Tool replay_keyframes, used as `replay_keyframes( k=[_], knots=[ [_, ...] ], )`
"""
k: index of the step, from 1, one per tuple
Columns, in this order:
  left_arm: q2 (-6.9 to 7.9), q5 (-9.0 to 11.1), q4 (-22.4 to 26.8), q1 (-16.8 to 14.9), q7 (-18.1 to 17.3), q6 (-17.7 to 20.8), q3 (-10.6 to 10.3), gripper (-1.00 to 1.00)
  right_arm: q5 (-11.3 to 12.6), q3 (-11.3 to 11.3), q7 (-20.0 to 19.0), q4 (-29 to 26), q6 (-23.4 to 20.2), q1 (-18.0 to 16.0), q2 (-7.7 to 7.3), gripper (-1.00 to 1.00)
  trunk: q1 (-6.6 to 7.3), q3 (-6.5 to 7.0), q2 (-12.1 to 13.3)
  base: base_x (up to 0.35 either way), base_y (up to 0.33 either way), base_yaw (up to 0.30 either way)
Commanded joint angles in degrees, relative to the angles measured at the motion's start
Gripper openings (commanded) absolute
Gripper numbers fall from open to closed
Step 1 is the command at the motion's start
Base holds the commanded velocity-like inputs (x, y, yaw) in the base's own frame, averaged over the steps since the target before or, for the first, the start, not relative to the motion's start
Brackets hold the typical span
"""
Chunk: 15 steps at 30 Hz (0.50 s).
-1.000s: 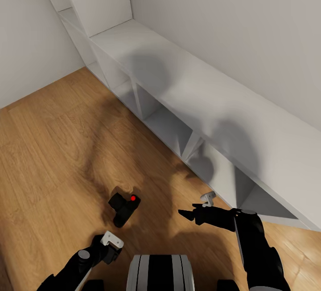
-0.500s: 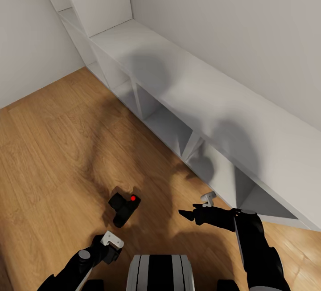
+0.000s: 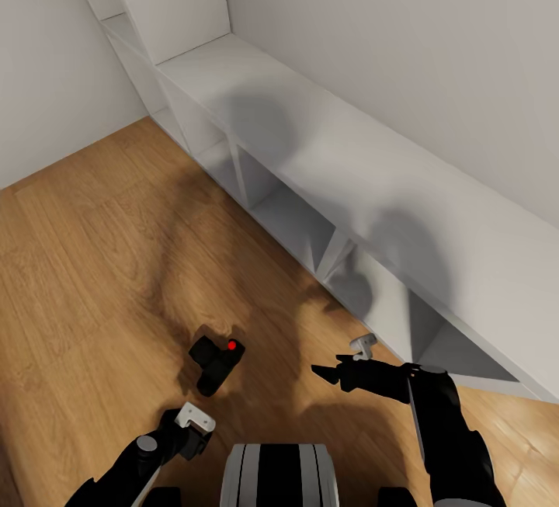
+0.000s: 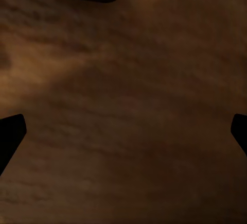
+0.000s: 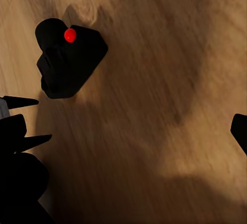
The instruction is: Attach the digital camera to the camera tripod in the bedroom.
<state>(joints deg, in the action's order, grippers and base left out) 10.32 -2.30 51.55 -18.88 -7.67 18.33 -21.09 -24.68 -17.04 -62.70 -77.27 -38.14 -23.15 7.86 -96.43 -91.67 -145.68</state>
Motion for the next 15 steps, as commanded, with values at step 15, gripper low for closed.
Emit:
replay_keyframes(
  k=[15],
  knots=[
    [0.05,-0.23,0.13,-0.02,-0.1,0.31,-0.01,1.0,-0.22,-0.26,-0.59,-0.07,-0.35,-0.05,0.12,1.0,0.01,-0.03,-0.02,0.089,0.0,0.0]
  ],
)
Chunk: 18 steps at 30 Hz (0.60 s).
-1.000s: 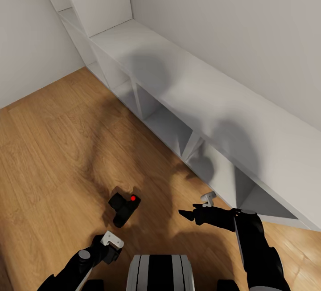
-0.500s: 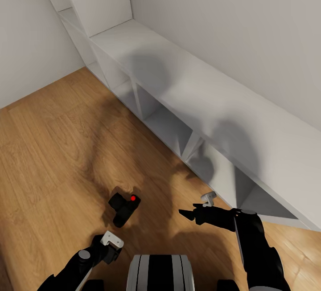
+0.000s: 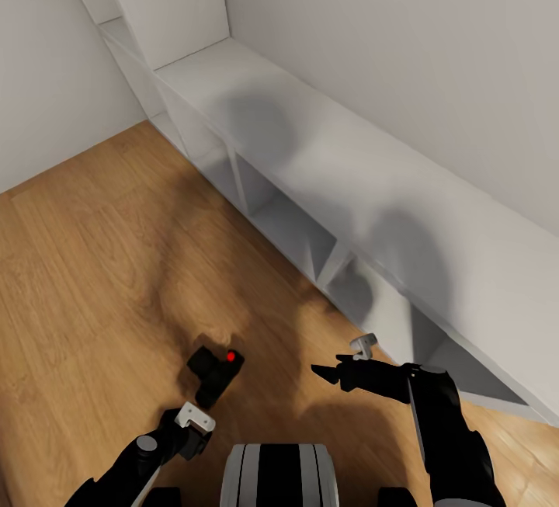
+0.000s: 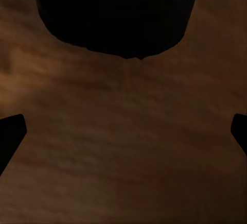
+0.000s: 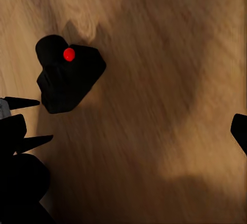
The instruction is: Attach the digital camera to the camera tripod in the bedroom.
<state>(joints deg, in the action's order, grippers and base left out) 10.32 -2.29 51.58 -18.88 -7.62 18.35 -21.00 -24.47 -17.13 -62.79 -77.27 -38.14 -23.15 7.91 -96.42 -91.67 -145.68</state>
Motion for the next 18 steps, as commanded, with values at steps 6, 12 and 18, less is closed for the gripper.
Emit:
replay_keyframes(
  k=[6,12,18],
  knots=[
    [0.05,-0.26,0.1,-0.02,-0.11,0.28,-0.09,1.0,-0.41,-0.18,-0.64,-0.07,-0.36,-0.05,0.01,1.0,0.0,-0.04,-0.02,0.02,0.0,0.0],
    [0.0,-0.26,0.17,-0.02,-0.11,0.28,-0.09,1.0,-0.4,-0.18,-0.61,-0.07,-0.36,-0.05,0.0,1.0,0.0,-0.04,-0.02,0.003,0.0,0.0],
    [0.0,-0.26,0.15,-0.02,-0.11,0.28,-0.09,1.0,-0.4,-0.15,-0.51,-0.07,-0.36,-0.05,0.0,1.0,0.0,-0.04,-0.02,0.042,0.0,0.0]
  ],
)
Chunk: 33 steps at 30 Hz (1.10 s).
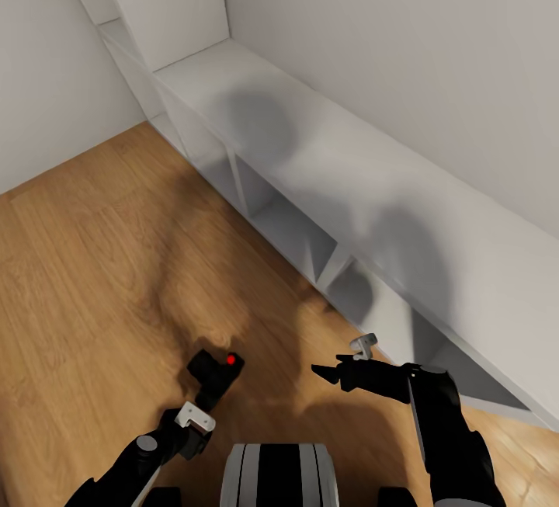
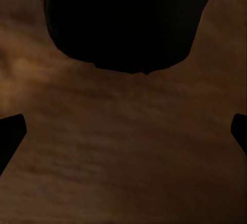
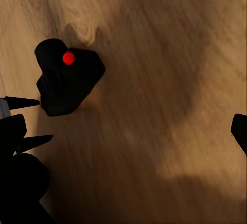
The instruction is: Attach the digital camera to the camera tripod in the bedroom.
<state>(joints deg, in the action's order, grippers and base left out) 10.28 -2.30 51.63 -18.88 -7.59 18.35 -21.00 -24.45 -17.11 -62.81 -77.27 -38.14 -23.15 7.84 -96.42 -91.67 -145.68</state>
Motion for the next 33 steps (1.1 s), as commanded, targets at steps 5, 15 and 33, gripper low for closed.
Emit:
replay_keyframes(
  k=[5,15,33],
  knots=[
    [0.02,-0.23,0.06,-0.02,-0.15,0.28,-0.1,1.0,-0.42,-0.24,-0.47,-0.07,-0.36,-0.05,0.09,1.0,0.0,-0.04,-0.02,0.102,0.0,0.0],
    [0.02,-0.25,0.13,-0.02,-0.06,0.28,-0.1,1.0,-0.34,-0.34,-0.52,-0.07,-0.36,-0.05,0.07,1.0,0.0,-0.04,-0.02,0.009,0.0,0.0],
    [-0.5,-0.29,-0.32,-0.02,-0.06,0.36,-0.04,1.0,-0.34,-0.29,-0.56,-0.07,-0.36,-0.05,0.07,1.0,0.0,-0.04,-0.02,0.086,0.0,0.0]
  ],
)
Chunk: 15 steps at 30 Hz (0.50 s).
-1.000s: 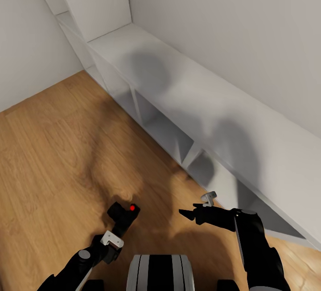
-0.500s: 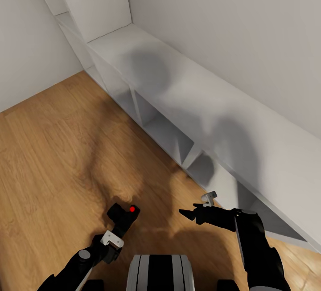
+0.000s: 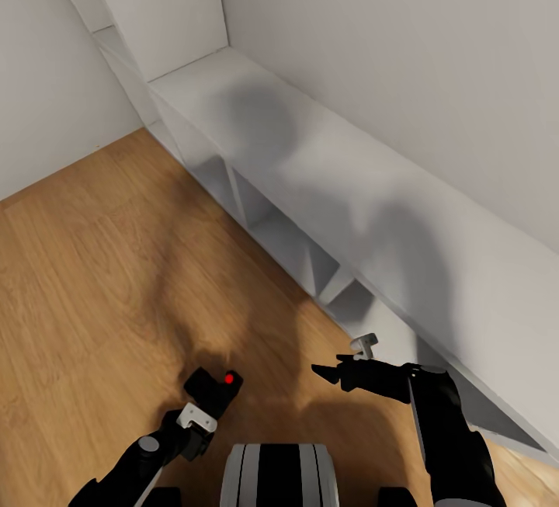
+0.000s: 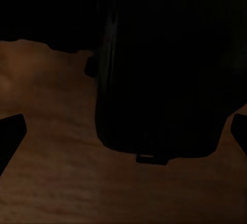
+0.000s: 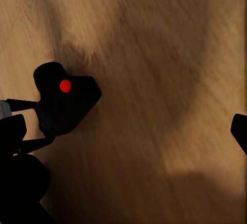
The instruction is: Attach the digital camera to the camera tripod in the bedroom.
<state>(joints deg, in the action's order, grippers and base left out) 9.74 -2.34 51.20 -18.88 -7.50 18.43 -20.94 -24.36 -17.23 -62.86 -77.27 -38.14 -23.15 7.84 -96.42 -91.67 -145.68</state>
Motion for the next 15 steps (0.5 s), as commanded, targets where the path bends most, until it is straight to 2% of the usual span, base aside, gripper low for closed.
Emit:
replay_keyframes(
  k=[1,15],
  knots=[
    [-0.03,-0.27,0.08,-0.02,-0.15,0.29,-0.12,1.0,-0.43,-0.17,-0.5,-0.07,-0.36,-0.05,0.07,1.0,0.0,-0.04,-0.02,0.061,0.0,0.0],
    [-0.23,-0.24,-0.04,-0.02,-0.15,0.29,-0.15,1.0,-0.43,-0.17,-0.7,-0.11,-0.36,-0.05,0.07,1.0,0.0,-0.04,-0.02,0.016,0.0,0.0]
  ],
)
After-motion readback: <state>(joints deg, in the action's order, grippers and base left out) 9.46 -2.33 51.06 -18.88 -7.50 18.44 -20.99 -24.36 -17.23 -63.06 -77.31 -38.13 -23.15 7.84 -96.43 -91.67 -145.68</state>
